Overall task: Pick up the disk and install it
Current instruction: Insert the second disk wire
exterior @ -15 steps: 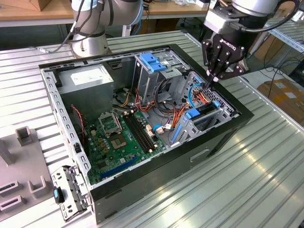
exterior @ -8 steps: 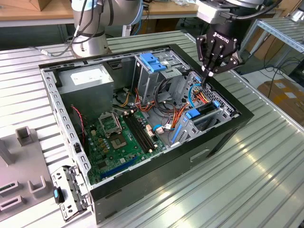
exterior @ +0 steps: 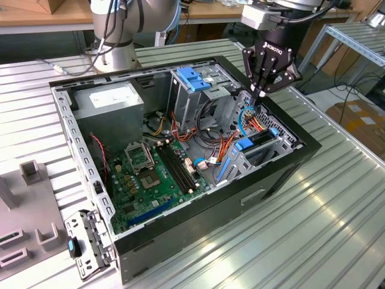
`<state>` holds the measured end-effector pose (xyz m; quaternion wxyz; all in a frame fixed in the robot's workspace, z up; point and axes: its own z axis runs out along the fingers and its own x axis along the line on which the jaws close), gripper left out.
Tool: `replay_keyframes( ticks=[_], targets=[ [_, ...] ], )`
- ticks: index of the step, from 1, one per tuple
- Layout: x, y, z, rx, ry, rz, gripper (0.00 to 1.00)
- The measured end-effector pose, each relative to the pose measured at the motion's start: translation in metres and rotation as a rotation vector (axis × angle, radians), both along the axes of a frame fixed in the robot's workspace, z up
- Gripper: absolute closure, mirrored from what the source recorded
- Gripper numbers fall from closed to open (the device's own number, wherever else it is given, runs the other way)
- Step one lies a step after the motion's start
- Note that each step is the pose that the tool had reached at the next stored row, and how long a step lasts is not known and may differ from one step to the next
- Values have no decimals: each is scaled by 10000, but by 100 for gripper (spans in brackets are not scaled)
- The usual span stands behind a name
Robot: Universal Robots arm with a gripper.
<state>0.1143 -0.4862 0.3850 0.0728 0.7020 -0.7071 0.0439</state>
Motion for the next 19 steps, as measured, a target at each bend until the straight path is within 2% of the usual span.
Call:
replay_keyframes(
  ticks=[3,4,7,9,12,15,17,19],
  targets=[
    [0,0,1,-22,6,1,89],
    [5,7,1,-30,113,2,89],
    [32,10,1,-31,367,-6,89],
    [43,10,0,-41,383,-8,89],
    [49,13,0,-358,385,-58,89],
    [55,18,0,-608,387,-126,89],
    [62,27,0,-728,392,-166,89],
    [74,47,0,-787,401,-197,89]
  ],
)
